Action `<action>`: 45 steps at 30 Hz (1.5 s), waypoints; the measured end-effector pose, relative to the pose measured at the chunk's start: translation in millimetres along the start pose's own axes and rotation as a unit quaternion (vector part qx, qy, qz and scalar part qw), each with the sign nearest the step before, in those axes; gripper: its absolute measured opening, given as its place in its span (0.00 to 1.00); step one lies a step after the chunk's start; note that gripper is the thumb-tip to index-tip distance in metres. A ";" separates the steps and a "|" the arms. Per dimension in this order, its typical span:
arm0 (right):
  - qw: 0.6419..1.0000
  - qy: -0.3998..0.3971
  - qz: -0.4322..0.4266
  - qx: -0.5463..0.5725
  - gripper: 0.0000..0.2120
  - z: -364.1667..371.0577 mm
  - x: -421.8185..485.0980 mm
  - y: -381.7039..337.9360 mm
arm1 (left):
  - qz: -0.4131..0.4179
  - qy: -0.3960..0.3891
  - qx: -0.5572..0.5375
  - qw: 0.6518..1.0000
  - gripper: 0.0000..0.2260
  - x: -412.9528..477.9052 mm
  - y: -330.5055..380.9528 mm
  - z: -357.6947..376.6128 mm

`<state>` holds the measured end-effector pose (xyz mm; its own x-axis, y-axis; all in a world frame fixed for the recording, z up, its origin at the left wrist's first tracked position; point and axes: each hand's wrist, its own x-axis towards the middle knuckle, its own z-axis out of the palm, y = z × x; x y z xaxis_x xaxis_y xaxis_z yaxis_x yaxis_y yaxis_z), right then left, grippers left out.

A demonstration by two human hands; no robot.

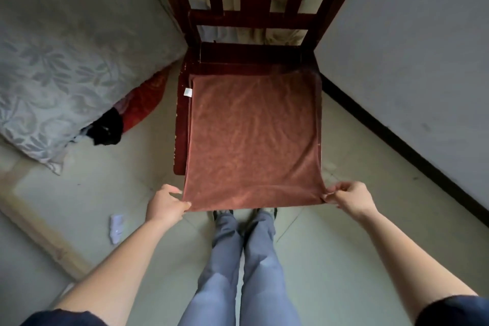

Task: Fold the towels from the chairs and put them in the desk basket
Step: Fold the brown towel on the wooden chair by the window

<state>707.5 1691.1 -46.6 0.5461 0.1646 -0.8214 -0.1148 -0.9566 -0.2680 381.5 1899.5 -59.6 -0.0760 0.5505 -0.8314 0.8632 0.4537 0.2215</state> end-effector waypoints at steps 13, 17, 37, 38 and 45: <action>0.995 0.054 -0.066 -0.047 0.04 17.4 43.6 -49.0 | 0.095 0.068 0.097 0.988 0.03 37.6 62.3 17.6; 0.990 0.075 -0.109 -0.051 0.03 9.0 60.4 -92.0 | 0.137 0.092 0.077 0.983 0.05 51.8 115.9 11.6; 0.956 0.204 -0.199 -0.065 0.15 -6.9 145.3 -189.4 | 0.244 0.242 -0.002 0.939 0.14 137.6 214.1 -3.2; 0.954 0.210 -0.205 -0.064 0.14 -5.3 146.0 -189.7 | 0.244 0.244 -0.002 0.939 0.14 139.2 214.6 -2.8; 0.908 0.281 -0.296 -0.099 0.06 1.3 139.1 -188.1 | 0.236 0.222 -0.010 0.946 0.18 139.7 217.8 -6.9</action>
<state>803.9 1894.3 -111.0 0.8069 0.5679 -0.1625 0.4568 -0.7743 -0.4380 555.5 2080.1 -124.0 0.1097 0.9334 -0.3417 0.8438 0.0942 0.5283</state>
